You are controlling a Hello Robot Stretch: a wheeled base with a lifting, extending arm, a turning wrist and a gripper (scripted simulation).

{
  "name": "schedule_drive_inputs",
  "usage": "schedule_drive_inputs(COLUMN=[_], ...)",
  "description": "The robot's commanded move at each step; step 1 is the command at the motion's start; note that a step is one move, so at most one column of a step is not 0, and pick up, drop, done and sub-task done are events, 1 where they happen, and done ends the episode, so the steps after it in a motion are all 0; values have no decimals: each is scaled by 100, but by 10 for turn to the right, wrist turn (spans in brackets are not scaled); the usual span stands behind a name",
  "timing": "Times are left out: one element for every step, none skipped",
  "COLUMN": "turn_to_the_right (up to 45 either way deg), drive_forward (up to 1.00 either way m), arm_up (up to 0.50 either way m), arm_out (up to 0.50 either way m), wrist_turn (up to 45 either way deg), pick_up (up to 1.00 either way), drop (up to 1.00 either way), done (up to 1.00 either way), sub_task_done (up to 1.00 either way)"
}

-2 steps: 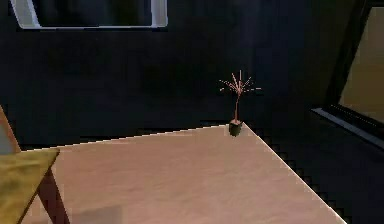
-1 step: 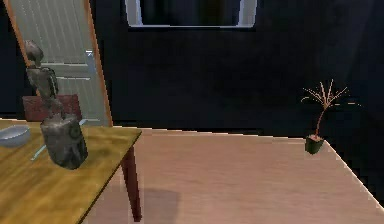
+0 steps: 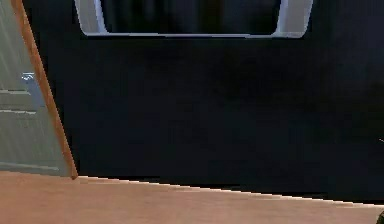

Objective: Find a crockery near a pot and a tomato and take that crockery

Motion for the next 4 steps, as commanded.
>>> schedule_drive_inputs(turn_to_the_right=[0, -450, -180, 0], drive_forward=[35, 0, 0, 60], arm_up=[0, 0, 0, 0], arm_out=[0, 0, 0, 0], wrist_turn=[0, 0, 0, 0], pick_up=[0, 0, 0, 0], drop=[0, 0, 0, 0], done=[0, 0, 0, 0], sub_task_done=[0, 0, 0, 0])
